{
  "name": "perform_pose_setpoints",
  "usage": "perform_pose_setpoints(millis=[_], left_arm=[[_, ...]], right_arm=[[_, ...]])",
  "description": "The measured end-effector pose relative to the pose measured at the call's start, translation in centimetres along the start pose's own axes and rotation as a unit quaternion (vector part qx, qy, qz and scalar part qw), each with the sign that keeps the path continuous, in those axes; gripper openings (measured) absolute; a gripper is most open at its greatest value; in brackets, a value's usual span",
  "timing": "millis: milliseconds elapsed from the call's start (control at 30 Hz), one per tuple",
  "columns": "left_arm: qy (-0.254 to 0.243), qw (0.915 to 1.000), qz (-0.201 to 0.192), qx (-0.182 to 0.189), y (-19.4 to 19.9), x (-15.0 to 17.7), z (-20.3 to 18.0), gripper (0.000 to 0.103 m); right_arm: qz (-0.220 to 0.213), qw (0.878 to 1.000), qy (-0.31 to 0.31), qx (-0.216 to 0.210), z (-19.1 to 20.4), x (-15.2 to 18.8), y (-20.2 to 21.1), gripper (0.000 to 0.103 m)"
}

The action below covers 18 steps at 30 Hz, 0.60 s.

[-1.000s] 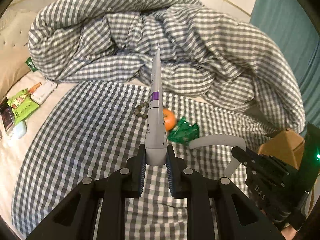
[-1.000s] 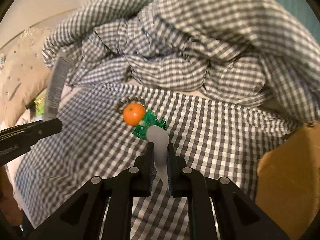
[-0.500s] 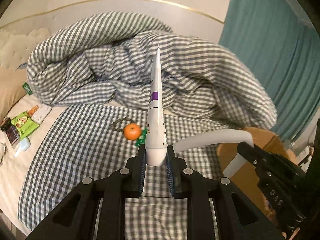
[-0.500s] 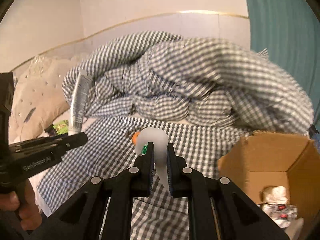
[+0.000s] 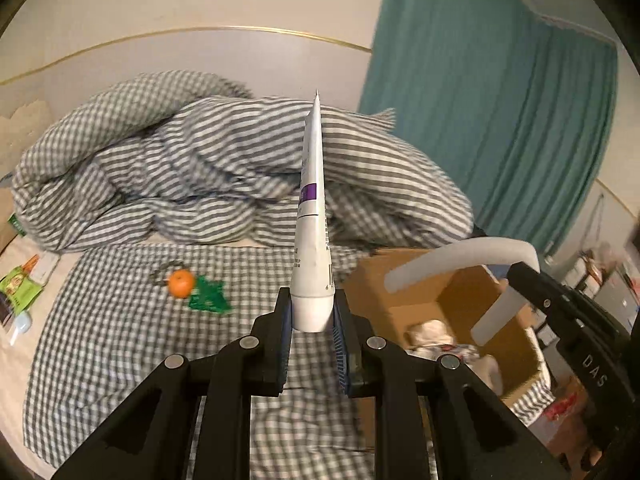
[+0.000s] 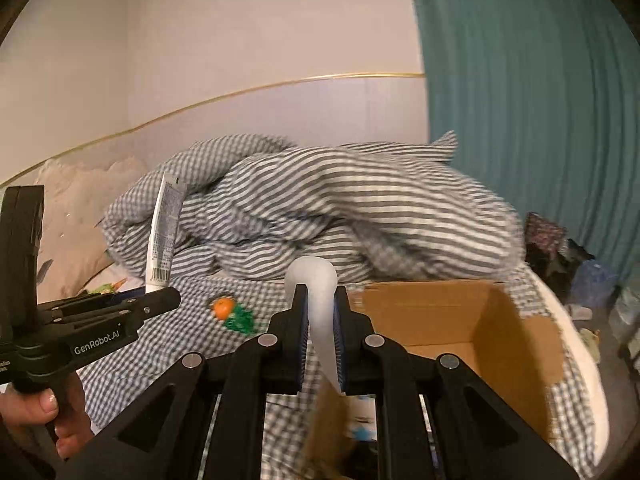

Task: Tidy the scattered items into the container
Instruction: 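Carry toothpaste and white strip to the box and release both inside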

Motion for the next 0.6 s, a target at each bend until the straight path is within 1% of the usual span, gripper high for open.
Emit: perform_pose_setpoints(millis=[100, 267, 500, 533, 600], left_arm=[[-0.012, 0.9998, 0.001, 0.017, 0.0, 0.1, -2.4, 0.018], [-0.03, 0.9988, 0.01, 0.038, -0.8, 0.7, -5.9, 0.018], [-0.054, 0.9968, 0.026, 0.052, -2.6, 1.4, -10.0, 0.019], [-0.057, 0.9966, 0.027, 0.053, -2.7, 1.5, -10.4, 0.019], [-0.061, 0.9963, 0.031, 0.052, -3.2, 1.6, -11.3, 0.019]], right_arm=[[-0.004, 1.0, -0.009, 0.022, -2.2, 0.3, 2.1, 0.011], [0.005, 0.998, -0.027, 0.049, -5.4, 1.2, 3.8, 0.011], [0.028, 0.996, -0.054, 0.06, -9.1, 3.2, 3.5, 0.011], [0.033, 0.996, -0.059, 0.059, -9.6, 3.5, 3.2, 0.012], [0.042, 0.995, -0.062, 0.059, -10.2, 3.8, 2.5, 0.018]])
Point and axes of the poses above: each gripper's, at about its wrist camera, not at the fingertips, and y roughly against the way its jaws point, z to its left, x to its underside, the point moved 2 cm from there along -y, roughly the way its jaws point, and after that the axes turned 8 degrees about -x, right-handed, at the moved point
